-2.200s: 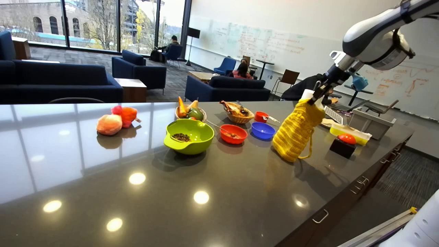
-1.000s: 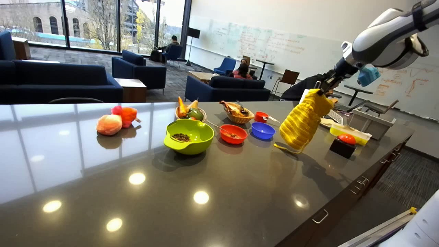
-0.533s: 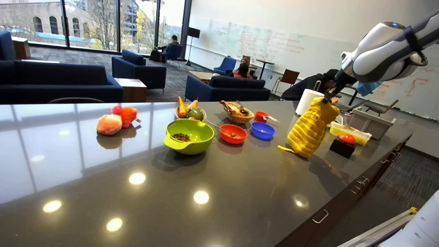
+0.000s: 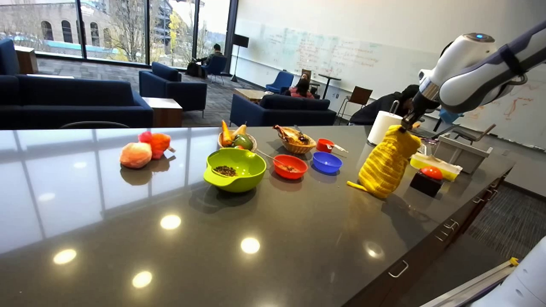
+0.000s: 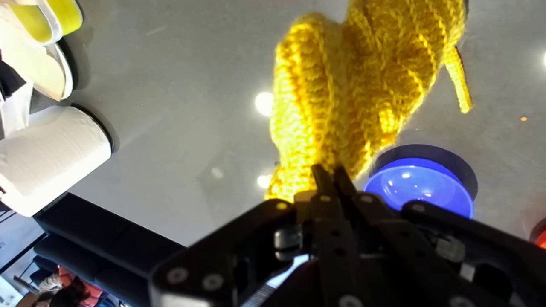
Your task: Flip the yellow cloth.
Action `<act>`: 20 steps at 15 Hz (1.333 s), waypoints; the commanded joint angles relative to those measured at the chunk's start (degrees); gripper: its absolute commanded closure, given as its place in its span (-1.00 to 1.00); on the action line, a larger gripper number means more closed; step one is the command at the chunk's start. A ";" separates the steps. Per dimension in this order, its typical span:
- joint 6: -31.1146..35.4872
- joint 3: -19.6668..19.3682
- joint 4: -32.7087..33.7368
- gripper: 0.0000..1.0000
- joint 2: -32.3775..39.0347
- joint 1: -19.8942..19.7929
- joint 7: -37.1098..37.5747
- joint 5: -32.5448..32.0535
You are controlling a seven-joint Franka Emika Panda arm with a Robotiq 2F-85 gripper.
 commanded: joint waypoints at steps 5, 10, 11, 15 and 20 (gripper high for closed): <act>-4.40 3.12 -3.44 0.98 -2.04 2.15 2.93 -0.89; -6.88 4.56 -4.84 0.98 -3.22 4.02 4.37 -1.49; -6.71 4.89 -5.34 0.98 -3.64 4.26 4.68 -1.84; -5.92 6.71 -7.68 0.98 -5.41 4.29 7.11 -3.98; -5.06 9.31 -10.90 0.98 -7.07 3.57 13.93 -10.08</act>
